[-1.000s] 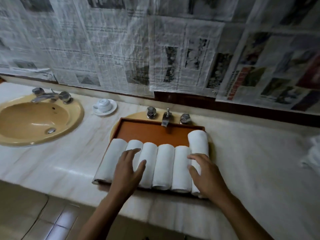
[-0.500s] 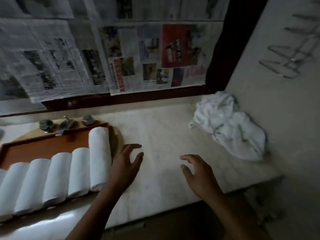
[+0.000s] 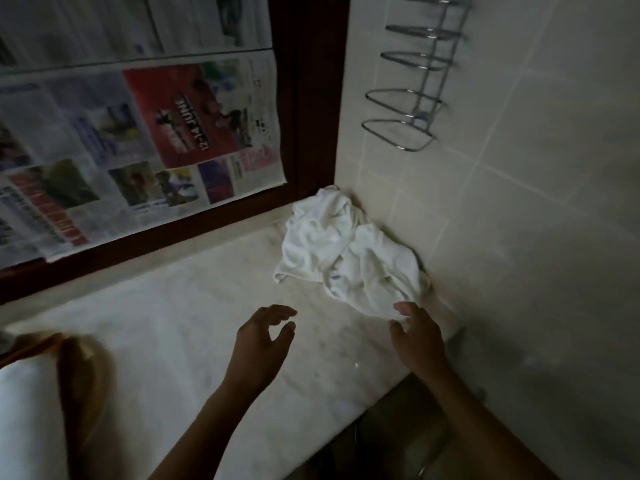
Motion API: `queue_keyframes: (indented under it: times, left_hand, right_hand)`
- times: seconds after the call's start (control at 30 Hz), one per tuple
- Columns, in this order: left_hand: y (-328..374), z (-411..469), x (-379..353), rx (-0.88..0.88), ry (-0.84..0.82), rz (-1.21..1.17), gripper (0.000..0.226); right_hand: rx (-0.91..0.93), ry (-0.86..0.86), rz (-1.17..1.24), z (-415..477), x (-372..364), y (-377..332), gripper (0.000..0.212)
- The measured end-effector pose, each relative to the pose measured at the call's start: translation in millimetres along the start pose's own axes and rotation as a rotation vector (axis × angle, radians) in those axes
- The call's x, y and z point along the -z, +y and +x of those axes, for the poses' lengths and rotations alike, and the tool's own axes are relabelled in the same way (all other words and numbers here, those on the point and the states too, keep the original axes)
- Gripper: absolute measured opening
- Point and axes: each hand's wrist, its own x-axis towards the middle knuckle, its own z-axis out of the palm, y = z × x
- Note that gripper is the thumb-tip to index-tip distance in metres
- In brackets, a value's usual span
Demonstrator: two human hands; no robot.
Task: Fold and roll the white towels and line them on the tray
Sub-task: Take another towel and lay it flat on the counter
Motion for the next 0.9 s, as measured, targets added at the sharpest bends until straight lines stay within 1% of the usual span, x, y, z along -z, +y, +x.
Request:
queue_keyframes:
  times: [0.07, 0.13, 0.2, 0.27, 0.3, 0.33, 0.37, 0.43, 0.5, 0.57, 0.63, 0.67, 0.73, 0.77, 0.8, 0.83, 0.87, 0.9]
  left_hand:
    - [2.1, 19.3, -15.7, -0.001, -0.026, -0.004, 0.022]
    - [5.6, 43.0, -34.1, 0.002, -0.067, -0.011, 0.022]
    - [9.4, 61.5, -47.9, -0.007, -0.110, -0.006, 0.023]
    - [13.7, 79.5, -60.0, -0.022, -0.141, 0.010, 0.022]
    - [14.0, 89.0, -66.3, -0.026, -0.151, 0.013, 0.021]
    - [14.0, 96.5, -71.7, -0.022, -0.166, 0.009, 0.021]
    - [14.8, 104.2, -77.6, -0.014, -0.188, 0.005, 0.021]
    - [15.0, 119.2, -89.5, -0.013, -0.227, 0.014, 0.021]
    - [16.5, 132.4, -99.3, 0.003, -0.260, 0.011, 0.020]
    - [18.9, 144.2, -111.1, 0.021, -0.301, 0.009, 0.020]
    - [23.4, 152.9, -122.2, 0.012, -0.312, 0.012, 0.023]
    - [27.1, 157.0, -127.6, -0.012, -0.304, 0.026, 0.032]
    - [43.3, 165.9, -140.6, -0.102, -0.282, 0.062, 0.060]
    - [54.8, 171.0, -146.0, -0.178, -0.276, 0.095, 0.071]
    - [64.5, 176.2, -153.1, -0.275, -0.274, 0.141, 0.077]
    - [74.1, 179.7, -160.7, -0.370, -0.276, 0.201, 0.077]
    - [80.2, 183.1, -167.5, -0.440, -0.271, 0.252, 0.069]
    - [84.3, 185.3, -173.4, -0.468, -0.277, 0.262, 0.056]
  right_hand:
    - [-0.095, 0.029, -0.034, 26.5, -3.9, 15.7, 0.046]
    - [-0.208, 0.043, -0.083, 55.6, -8.5, 29.8, 0.064]
    - [-0.262, 0.036, -0.118, 78.2, -14.3, 39.1, 0.083]
    - [-0.308, 0.008, -0.072, 98.7, -21.8, 46.2, 0.092]
    - [-0.339, -0.014, -0.031, 108.4, -27.0, 50.7, 0.091]
    - [-0.370, -0.040, 0.001, 115.4, -30.8, 54.3, 0.084]
    - [-0.397, -0.048, 0.029, 121.9, -31.7, 56.5, 0.073]
    - [-0.430, 0.038, 0.127, 132.1, -25.1, 55.9, 0.054]
    - [-0.436, 0.167, 0.248, 135.6, -7.6, 43.9, 0.048]
    - [-0.360, 0.229, 0.272, 136.1, 18.5, 28.0, 0.044]
    - [-0.218, 0.175, 0.216, 131.8, 48.3, 10.9, 0.041]
    - [-0.152, 0.114, 0.191, 128.7, 63.6, 1.4, 0.040]
    - [-0.008, -0.028, 0.127, 120.0, 94.1, -17.0, 0.038]
    - [0.082, -0.073, 0.093, 115.9, 107.1, -25.9, 0.036]
    - [0.170, -0.087, 0.083, 112.4, 118.5, -34.7, 0.033]
    - [0.244, -0.078, 0.097, 107.5, 131.0, -41.6, 0.032]
    - [0.296, -0.062, 0.127, 103.8, 142.1, -48.1, 0.032]
    - [0.331, -0.041, 0.154, 100.5, 153.0, -52.8, 0.034]
